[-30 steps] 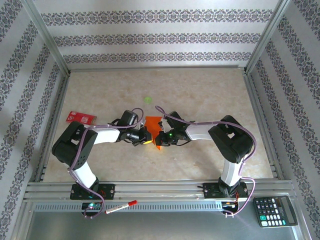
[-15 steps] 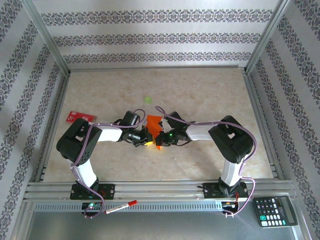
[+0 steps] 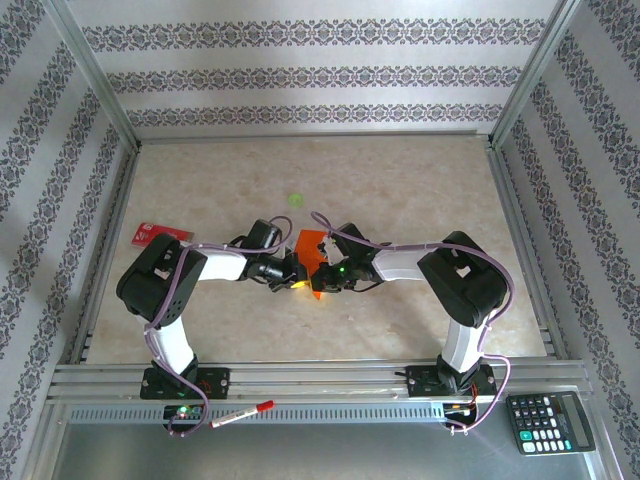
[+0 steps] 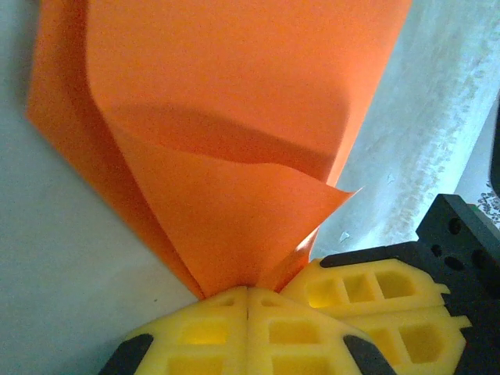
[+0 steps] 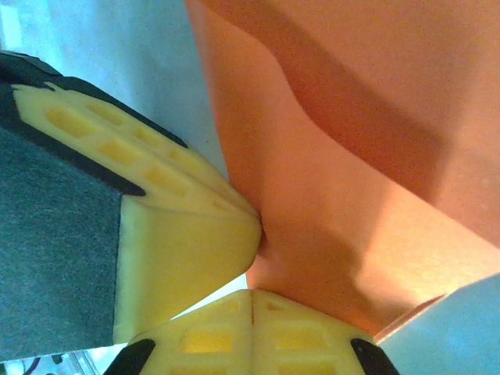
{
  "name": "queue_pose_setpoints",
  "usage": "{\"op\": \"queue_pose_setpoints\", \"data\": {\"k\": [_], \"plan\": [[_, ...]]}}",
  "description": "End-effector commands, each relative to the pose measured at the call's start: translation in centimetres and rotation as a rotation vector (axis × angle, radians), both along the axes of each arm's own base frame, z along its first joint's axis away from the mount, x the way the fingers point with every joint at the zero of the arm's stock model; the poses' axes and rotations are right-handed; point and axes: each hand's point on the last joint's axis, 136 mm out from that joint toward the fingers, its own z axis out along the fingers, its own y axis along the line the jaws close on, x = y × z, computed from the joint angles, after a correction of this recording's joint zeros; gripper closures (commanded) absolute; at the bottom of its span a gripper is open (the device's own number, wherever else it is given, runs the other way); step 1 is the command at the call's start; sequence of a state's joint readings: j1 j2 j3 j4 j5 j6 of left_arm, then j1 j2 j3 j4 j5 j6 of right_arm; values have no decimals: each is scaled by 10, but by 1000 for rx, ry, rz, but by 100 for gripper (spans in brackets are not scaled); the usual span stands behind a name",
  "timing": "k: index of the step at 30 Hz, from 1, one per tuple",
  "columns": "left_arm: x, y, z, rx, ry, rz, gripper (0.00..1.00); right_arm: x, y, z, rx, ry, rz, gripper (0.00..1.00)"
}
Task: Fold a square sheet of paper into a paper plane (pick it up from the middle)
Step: Third fold the triangle at the center of the table.
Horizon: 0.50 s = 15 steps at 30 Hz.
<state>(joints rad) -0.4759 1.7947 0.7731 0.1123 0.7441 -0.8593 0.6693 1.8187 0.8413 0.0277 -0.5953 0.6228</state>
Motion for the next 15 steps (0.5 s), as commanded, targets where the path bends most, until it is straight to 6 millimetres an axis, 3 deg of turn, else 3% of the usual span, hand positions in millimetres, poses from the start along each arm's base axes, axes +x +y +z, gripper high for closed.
{"op": "queue_pose_setpoints", "data": {"k": [1, 15], "plan": [[13, 7, -8, 59, -32, 20, 100, -28, -42, -41, -199, 115, -19, 100], [37, 21, -11, 102, -56, 60, 100, -48, -57, -51, -244, 155, -18, 100]]}}
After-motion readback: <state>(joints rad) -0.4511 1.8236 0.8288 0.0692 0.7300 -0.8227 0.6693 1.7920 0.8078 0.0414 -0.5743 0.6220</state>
